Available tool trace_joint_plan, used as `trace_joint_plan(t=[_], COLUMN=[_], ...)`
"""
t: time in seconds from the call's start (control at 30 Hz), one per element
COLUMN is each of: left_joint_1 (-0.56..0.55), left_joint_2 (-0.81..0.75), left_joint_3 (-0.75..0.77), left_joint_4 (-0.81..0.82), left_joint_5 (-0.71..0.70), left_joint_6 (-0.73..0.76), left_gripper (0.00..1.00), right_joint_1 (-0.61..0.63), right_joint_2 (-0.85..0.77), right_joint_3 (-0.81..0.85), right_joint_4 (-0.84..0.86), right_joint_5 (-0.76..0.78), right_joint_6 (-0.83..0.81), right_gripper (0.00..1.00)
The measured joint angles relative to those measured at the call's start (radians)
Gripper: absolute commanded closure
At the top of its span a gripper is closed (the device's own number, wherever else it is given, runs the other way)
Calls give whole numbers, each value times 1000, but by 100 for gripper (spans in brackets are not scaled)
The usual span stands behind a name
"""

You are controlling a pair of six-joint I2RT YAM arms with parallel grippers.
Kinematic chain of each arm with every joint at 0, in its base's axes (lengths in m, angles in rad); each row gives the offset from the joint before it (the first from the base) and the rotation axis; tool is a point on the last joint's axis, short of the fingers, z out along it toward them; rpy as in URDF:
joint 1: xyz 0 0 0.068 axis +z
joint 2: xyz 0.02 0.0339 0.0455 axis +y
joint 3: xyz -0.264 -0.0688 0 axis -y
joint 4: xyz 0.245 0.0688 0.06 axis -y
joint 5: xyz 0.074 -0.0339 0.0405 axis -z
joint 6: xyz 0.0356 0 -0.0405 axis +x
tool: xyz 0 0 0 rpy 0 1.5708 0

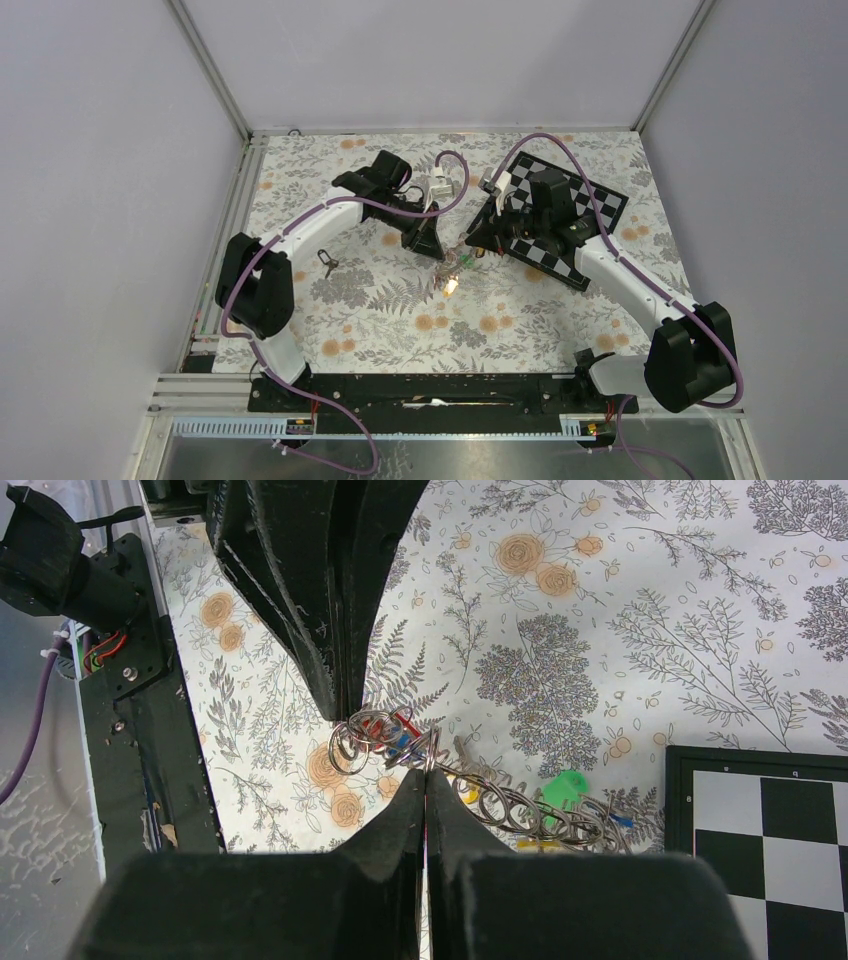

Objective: Put the keys on the keyring

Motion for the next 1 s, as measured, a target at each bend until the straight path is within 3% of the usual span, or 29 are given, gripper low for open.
trace_joint_plan(t=[0.27, 0.53, 0.77, 1.0], left_joint_1=[0, 2, 16, 31], left_joint_2=[15, 59, 72, 72], left_joint_3=[0, 0, -39, -212], left_joint_4=[8, 38, 198, 593], left_joint_5=[11, 35, 96, 153], left_joint_6=[-85, -319, -626, -1091], left_gripper=[100, 100, 100, 100], right_joint_1=[0, 0, 0, 0], right_joint_2=[0, -8, -20, -54], right_joint_3=[-3, -24, -26, -26], right_joint_4=[-1, -8, -15, -20], right_joint_5=[13, 68, 123, 169], right_joint_6=[-20, -101, -167, -218], right_gripper=[100, 97, 73, 48])
